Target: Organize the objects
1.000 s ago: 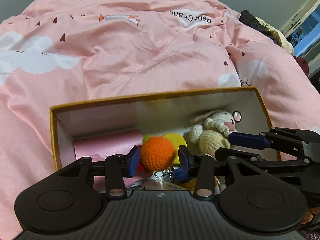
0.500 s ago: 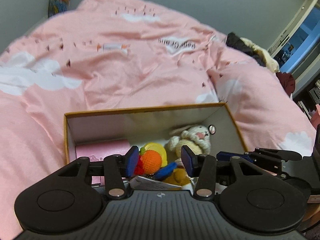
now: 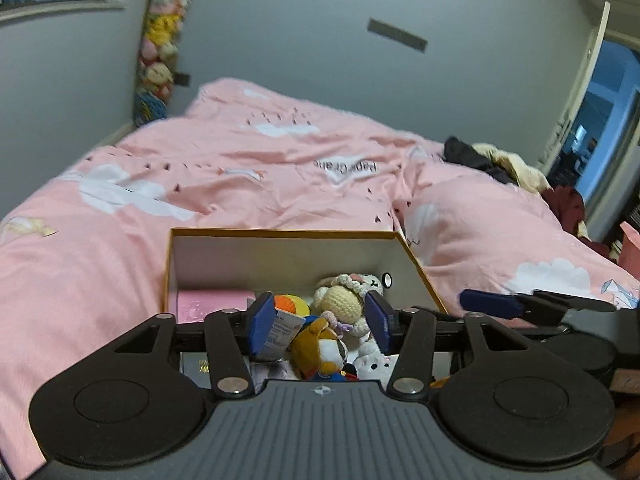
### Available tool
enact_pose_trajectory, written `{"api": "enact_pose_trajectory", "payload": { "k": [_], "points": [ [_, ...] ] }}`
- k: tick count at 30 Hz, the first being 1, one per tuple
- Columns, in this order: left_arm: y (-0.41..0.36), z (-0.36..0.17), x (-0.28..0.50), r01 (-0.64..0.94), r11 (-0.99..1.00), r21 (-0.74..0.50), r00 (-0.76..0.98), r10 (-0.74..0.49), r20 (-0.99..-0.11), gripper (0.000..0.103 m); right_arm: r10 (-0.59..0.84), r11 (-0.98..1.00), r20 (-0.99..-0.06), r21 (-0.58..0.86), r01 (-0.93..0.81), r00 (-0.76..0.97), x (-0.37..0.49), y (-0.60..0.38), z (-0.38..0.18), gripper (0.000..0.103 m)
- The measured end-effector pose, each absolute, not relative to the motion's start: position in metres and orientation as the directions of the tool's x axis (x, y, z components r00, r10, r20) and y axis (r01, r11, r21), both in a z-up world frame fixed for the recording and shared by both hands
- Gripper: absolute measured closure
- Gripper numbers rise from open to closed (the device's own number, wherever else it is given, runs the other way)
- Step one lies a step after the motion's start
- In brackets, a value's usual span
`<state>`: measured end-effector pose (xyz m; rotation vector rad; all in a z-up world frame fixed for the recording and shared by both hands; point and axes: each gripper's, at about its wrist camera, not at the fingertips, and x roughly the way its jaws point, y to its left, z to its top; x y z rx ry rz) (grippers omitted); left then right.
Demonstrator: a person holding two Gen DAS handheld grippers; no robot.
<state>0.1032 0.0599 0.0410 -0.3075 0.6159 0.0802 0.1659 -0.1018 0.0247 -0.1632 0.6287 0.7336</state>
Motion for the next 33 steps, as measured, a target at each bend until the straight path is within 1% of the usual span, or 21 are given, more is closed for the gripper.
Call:
{"api": "enact_pose_trajectory", "payload": {
  "k": [2, 6, 8, 10, 11, 13, 14, 16, 17, 20, 22, 25, 33],
  "points": [
    [0.053, 0.037, 0.091, -0.168, 0.954, -0.248, 0.831, 0.002, -0.557, 0.039, 0.574, 0.754, -0.567, 0.083, -0.652, 0.592, 0.157, -0.109, 0.028, 0.033],
    [0.044, 0.03, 0.076, -0.198, 0.964, -0.179, 0.828, 0.067, -0.556, 0.037, 0.547, 0.79, -0.506, 0.05, -0.611, 0.667, 0.135, -0.121, 0.03, 0.03],
    [0.042, 0.028, 0.067, -0.229, 0.96, -0.162, 0.835, 0.108, -0.539, 0.029, 0.523, 0.811, -0.476, 0.025, -0.584, 0.707, 0.126, -0.125, 0.029, 0.027],
    [0.041, 0.027, 0.059, -0.268, 0.955, -0.127, 0.84, 0.168, -0.515, 0.028, 0.511, 0.823, -0.449, 0.012, -0.567, 0.733, 0.118, -0.13, 0.026, 0.026],
    [0.04, 0.027, 0.056, -0.281, 0.954, -0.108, 0.841, 0.191, -0.507, 0.028, 0.508, 0.828, -0.439, 0.013, -0.56, 0.741, 0.114, -0.133, 0.024, 0.023],
    [0.04, 0.025, 0.052, -0.3, 0.951, -0.075, 0.836, 0.224, -0.501, 0.028, 0.508, 0.834, -0.425, 0.025, -0.552, 0.749, 0.108, -0.138, 0.019, 0.019],
    [0.04, 0.023, 0.05, -0.306, 0.95, -0.066, 0.831, 0.233, -0.505, 0.028, 0.507, 0.837, -0.424, 0.033, -0.547, 0.75, 0.105, -0.14, 0.015, 0.018],
    [0.042, 0.019, 0.047, -0.312, 0.948, -0.069, 0.818, 0.231, -0.527, 0.027, 0.508, 0.837, -0.43, 0.04, -0.546, 0.747, 0.1, -0.143, 0.008, 0.016],
    [0.043, 0.016, 0.046, -0.314, 0.946, -0.085, 0.809, 0.219, -0.545, 0.027, 0.506, 0.837, -0.433, 0.039, -0.546, 0.746, 0.098, -0.143, 0.004, 0.013],
    [0.049, 0.002, 0.046, -0.316, 0.939, -0.136, 0.789, 0.181, -0.587, 0.027, 0.487, 0.841, -0.439, 0.003, -0.54, 0.755, 0.092, -0.14, -0.008, 0.011],
    [0.047, -0.008, 0.047, -0.316, 0.942, -0.109, 0.771, 0.188, -0.608, 0.027, 0.479, 0.838, -0.459, -0.015, -0.546, 0.748, 0.091, -0.137, -0.016, 0.01],
    [0.045, -0.021, 0.05, -0.32, 0.945, -0.063, 0.742, 0.208, -0.637, 0.027, 0.484, 0.832, -0.492, 0.001, -0.555, 0.724, 0.093, -0.136, -0.026, 0.009],
    [0.055, -0.05, 0.056, -0.332, 0.941, -0.072, 0.675, 0.184, -0.714, 0.027, 0.452, 0.844, -0.568, 0.023, -0.536, 0.688, 0.109, -0.128, -0.047, 0.008]
  ]
}}
